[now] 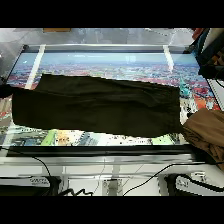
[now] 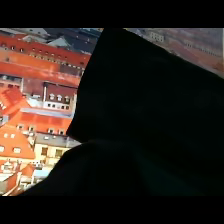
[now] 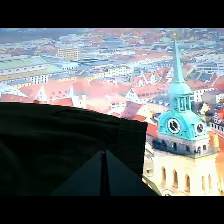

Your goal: Fold the clothes and pants, and hang the long-sleeved shirts on hangers.

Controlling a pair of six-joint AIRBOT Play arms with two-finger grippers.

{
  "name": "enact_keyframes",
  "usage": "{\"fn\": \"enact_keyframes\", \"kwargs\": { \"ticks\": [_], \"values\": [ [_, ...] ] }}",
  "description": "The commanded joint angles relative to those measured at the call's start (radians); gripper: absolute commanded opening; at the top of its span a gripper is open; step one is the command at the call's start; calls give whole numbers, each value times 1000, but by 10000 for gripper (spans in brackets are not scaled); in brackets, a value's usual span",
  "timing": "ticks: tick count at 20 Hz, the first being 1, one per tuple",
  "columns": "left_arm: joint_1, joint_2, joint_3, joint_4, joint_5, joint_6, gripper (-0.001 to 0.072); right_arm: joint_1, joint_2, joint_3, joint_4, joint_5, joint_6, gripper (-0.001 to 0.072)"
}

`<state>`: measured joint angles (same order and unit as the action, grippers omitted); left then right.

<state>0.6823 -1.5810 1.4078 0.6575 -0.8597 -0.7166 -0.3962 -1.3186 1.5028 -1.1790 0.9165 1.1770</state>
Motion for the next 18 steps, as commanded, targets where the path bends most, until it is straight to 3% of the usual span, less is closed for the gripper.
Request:
{"fn": "enact_keyframes", "kwargs": {
  "ticks": [1, 4, 5, 6, 8, 12, 16, 18],
  "values": [
    [-25, -29, 2, -38, 10, -5, 696, 0, 0, 0, -3, 8, 0, 24],
    [-24, -13, 3, -41, 9, -22, 702, 0, 8, 0, -3, 16, 0, 23],
    [-17, 5, 3, -42, 4, -31, 669, 0, 17, 0, -3, 27, 2, 23],
    [-8, 32, 3, -41, -1, -31, 489, 0, 31, 0, -4, 44, 21, 23],
    [15, 99, 3, -41, -21, -31, 31, 0, 67, 0, 0, 110, 87, 23],
    [68, 239, 3, 4, -93, -31, 26, 4, 131, -12, -32, 348, 103, 23],
    [80, 368, 2, 214, -272, -89, 25, -42, 280, -219, -74, 348, 88, 23],
    [77, 418, -5, 231, -304, -108, 25, -89, 380, -376, -80, 348, 86, 23]
  ]
}}
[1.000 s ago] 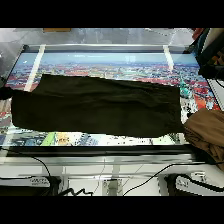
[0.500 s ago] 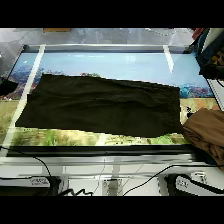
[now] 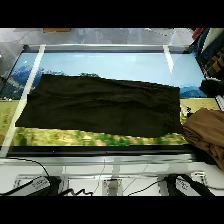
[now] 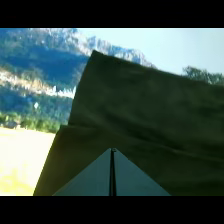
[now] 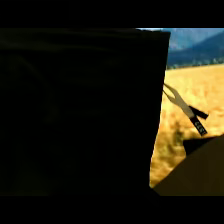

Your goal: Fold the clothes and pants, and hang the long-sleeved shirts on hangers.

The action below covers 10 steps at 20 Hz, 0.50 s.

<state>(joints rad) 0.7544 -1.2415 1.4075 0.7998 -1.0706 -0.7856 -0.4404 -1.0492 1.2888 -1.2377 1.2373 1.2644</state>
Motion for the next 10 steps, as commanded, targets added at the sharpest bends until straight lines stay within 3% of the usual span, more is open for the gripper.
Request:
{"fn": "enact_keyframes", "kwargs": {
  "ticks": [1, 4, 7, 10],
  "values": [
    [5, 95, -5, 88, -93, -48, 25, -72, 172, -251, -22, 29, -2, 23],
    [2, 99, -6, 9, -105, -50, 26, -130, 364, -512, -21, 45, 11, 24],
    [-26, 97, -6, -7, -116, -53, 26, -139, 529, -739, -13, 19, 150, 23],
    [-63, 97, -6, -7, -116, -52, 26, -139, 581, -867, -6, -69, 248, 25]
  ]
}}
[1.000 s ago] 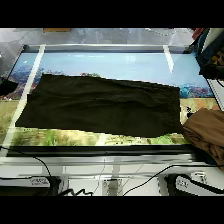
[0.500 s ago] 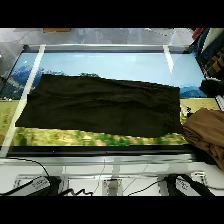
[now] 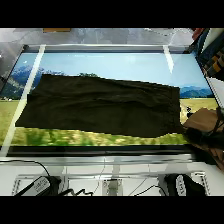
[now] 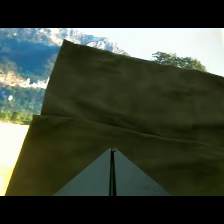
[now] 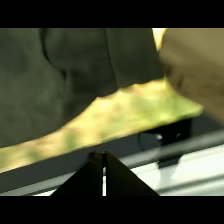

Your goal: Fold the clothes and pants, and hang the long-sleeved shirts on hangers.

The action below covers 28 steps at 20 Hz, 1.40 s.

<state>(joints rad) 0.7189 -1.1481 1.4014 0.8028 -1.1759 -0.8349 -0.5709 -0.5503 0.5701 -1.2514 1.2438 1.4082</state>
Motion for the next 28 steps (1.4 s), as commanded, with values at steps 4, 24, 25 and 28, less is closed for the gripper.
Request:
{"fn": "enact_keyframes", "kwargs": {
  "ticks": [4, 24, 25, 28],
  "values": [
    [-48, -8, 0, -10, -11, -3, 26, -9, 45, -203, -33, -328, 427, 470],
    [-48, -87, 0, -5, -9, -3, 26, -8, -485, -229, 391, -727, -4, 443],
    [-48, -92, 0, 2, -5, -2, 27, -8, -481, -228, 403, -727, -63, 376],
    [-47, -119, 0, 4, 5, -3, 35, -8, -454, -220, 413, -706, -119, 172]
  ]
}}
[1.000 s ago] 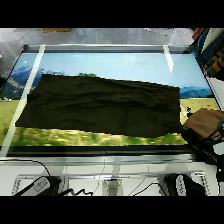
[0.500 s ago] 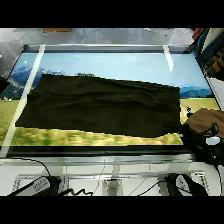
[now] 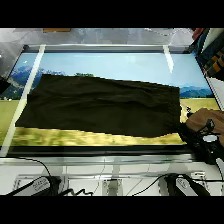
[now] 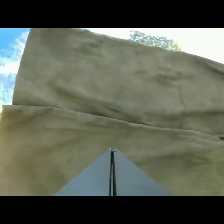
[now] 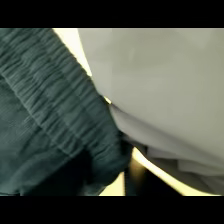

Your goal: Fold the clothes and pants, and hang the long-sleeved shirts on hangers.

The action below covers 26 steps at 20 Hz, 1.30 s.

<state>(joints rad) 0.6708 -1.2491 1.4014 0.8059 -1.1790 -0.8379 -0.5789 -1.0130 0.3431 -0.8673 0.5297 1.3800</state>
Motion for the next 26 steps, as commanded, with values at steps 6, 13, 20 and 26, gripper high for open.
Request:
{"fn": "enact_keyframes", "kwargs": {
  "ticks": [6, 13, 20, 26],
  "values": [
    [20, -48, -2, 247, -20, -251, 469, 0, 178, 65, 23, 92, -91, 23],
    [191, 18, -388, 360, -50, -364, 472, 0, 263, 81, -71, 73, -92, 24],
    [257, 47, -708, 122, 265, -222, 471, 0, 263, 81, -79, 46, -92, 24],
    [251, 41, -712, 105, 508, -235, 471, 0, 263, 81, -79, 41, -92, 24]
  ]
}}
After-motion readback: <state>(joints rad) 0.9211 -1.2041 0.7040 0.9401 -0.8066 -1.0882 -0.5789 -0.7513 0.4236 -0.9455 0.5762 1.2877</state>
